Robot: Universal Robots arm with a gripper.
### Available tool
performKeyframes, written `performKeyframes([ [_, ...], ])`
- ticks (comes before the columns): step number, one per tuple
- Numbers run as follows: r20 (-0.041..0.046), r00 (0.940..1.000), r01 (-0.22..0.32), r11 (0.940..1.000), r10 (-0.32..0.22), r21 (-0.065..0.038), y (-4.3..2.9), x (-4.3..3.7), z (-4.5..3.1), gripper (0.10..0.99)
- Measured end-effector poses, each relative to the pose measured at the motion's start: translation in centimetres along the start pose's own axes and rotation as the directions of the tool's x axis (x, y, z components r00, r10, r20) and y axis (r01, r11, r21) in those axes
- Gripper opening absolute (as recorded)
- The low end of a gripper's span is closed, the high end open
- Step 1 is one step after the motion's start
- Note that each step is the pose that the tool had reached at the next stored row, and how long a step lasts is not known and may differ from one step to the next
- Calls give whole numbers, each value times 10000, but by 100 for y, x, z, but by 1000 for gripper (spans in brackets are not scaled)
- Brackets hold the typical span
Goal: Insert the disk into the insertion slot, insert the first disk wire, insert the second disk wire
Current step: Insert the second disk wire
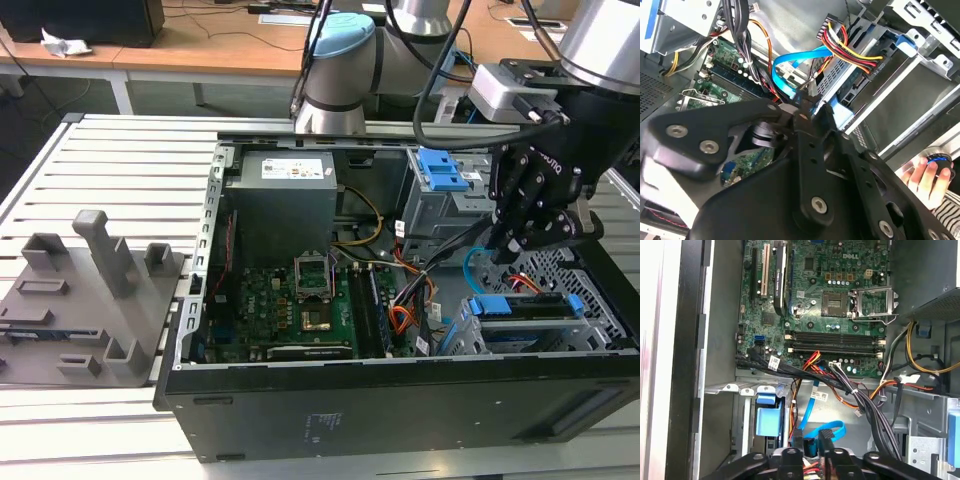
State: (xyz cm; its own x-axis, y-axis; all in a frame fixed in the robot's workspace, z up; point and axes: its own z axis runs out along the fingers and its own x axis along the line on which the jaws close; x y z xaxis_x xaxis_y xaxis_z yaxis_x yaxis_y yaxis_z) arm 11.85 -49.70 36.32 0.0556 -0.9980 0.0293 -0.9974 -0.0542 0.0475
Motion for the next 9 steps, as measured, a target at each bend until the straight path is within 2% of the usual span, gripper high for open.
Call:
performKeyframes([
  [2, -1, 10000, 3, 10000, -3, 0, 0, 0, 0, 165],
  [6, -4, 10000, 9, 10000, -9, 0, 0, 5, 0, 165],
  [9, -3, 10000, 10, 10000, -10, 0, 6, 92, 3, 165],
])
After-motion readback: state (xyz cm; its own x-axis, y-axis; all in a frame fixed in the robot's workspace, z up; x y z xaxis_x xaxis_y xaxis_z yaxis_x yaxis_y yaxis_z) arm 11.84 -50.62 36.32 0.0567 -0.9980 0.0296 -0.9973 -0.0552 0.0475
